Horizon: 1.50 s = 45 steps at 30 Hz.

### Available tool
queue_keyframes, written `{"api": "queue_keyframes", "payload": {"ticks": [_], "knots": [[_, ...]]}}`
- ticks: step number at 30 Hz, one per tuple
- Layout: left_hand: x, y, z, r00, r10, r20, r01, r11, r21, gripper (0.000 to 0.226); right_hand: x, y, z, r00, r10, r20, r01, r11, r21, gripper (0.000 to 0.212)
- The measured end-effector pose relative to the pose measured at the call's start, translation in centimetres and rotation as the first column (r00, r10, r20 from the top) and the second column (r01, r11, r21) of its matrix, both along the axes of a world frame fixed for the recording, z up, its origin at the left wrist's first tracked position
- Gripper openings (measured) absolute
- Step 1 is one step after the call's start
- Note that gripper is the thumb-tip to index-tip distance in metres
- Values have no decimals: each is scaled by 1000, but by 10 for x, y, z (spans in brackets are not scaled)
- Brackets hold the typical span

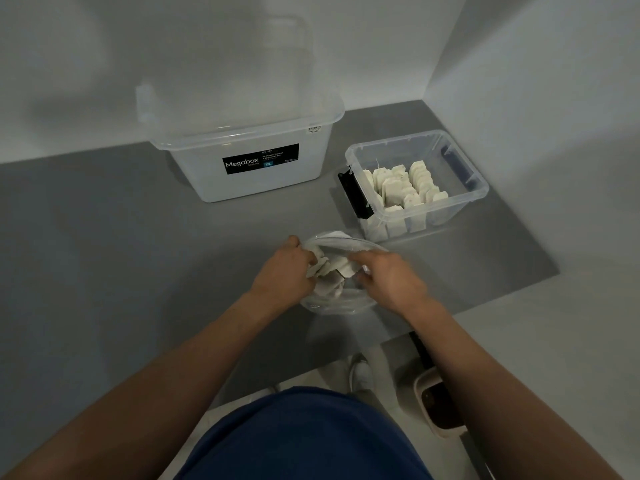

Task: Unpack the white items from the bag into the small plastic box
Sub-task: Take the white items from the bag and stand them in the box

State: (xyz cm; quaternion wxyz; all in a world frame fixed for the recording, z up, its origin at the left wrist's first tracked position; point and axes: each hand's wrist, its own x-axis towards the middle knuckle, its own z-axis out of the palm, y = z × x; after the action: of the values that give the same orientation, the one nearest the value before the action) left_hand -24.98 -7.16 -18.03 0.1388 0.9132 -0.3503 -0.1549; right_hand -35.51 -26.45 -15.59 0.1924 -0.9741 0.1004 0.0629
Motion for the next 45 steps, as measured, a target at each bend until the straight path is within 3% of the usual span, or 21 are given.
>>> {"api": "queue_keyframes", "payload": {"ticks": [2, 6, 9, 13, 15, 17, 19, 21, 22, 23, 25, 26, 28, 31, 34, 35, 38, 45], "knots": [[0, -3, 1, 1000, 16, -6, -16, 1000, -24, 8, 8, 9, -3, 994, 109, 31, -104, 987, -119, 46], [-3, -3, 12, 999, 33, -24, -34, 998, -57, 16, 16, 21, -9, 971, 238, 29, -220, 931, -290, 20], [-5, 0, 18, 996, 85, -21, -87, 993, -81, 20, 14, 17, -8, 979, 193, 70, -167, 946, -276, 13], [-7, 2, 19, 997, 78, -23, -80, 993, -84, 26, 17, 15, -15, 970, 232, 68, -207, 942, -266, 36], [-5, 2, 15, 999, 40, -17, -41, 997, -65, 32, 21, 19, -16, 969, 244, 30, -225, 930, -290, 31], [-3, 3, 15, 1000, 1, -19, -3, 997, -71, 21, 22, 22, -16, 975, 222, 31, -205, 937, -284, 23], [-2, 4, 22, 999, -37, -4, 37, 995, -92, 11, 19, 23, -12, 984, 136, 116, -110, 973, -205, 19], [-2, 5, 36, 998, -11, -63, 1, 988, -152, 21, 13, 22, -3, 976, -6, 220, 19, 998, -57, 13], [-1, 7, 41, 995, 10, -104, -29, 983, -181, 33, 10, 22, 3, 966, -96, 241, 74, 992, 99, 10], [-1, 8, 46, 987, 35, -156, -67, 977, -204, 46, 8, 23, 11, 954, -205, 219, 127, 937, 325, 8], [1, 9, 50, 964, 98, -247, -153, 965, -214, 58, 5, 27, 27, 930, -360, 70, 183, 622, 762, 5], [2, 9, 51, 951, 121, -284, -188, 957, -222, 57, 5, 27, 32, 922, -386, 18, 185, 482, 856, 4], [4, 8, 52, 924, 136, -358, -242, 932, -269, 48, 8, 24, 35, 916, -401, -9, 194, 423, 885, 7], [6, 8, 56, 899, 98, -427, -267, 896, -356, 35, 8, 23, 32, 923, -384, -11, 203, 465, 862, 8], [9, 8, 56, 912, 118, -393, -267, 898, -350, 20, 6, 29, 28, 923, -384, -27, 217, 462, 860, 10], [10, 8, 55, 922, 134, -363, -261, 908, -327, 19, 5, 30, 29, 924, -382, -2, 218, 524, 823, 12], [10, 7, 53, 967, 92, -236, -159, 946, -283, 24, 2, 27, 32, 953, -247, 175, 119, 837, 534, 31], [9, 1, 55, 971, 82, -225, -145, 950, -278, 29, -1, 16, 53, 974, -33, 224, -29, 964, 265, 14]]}}
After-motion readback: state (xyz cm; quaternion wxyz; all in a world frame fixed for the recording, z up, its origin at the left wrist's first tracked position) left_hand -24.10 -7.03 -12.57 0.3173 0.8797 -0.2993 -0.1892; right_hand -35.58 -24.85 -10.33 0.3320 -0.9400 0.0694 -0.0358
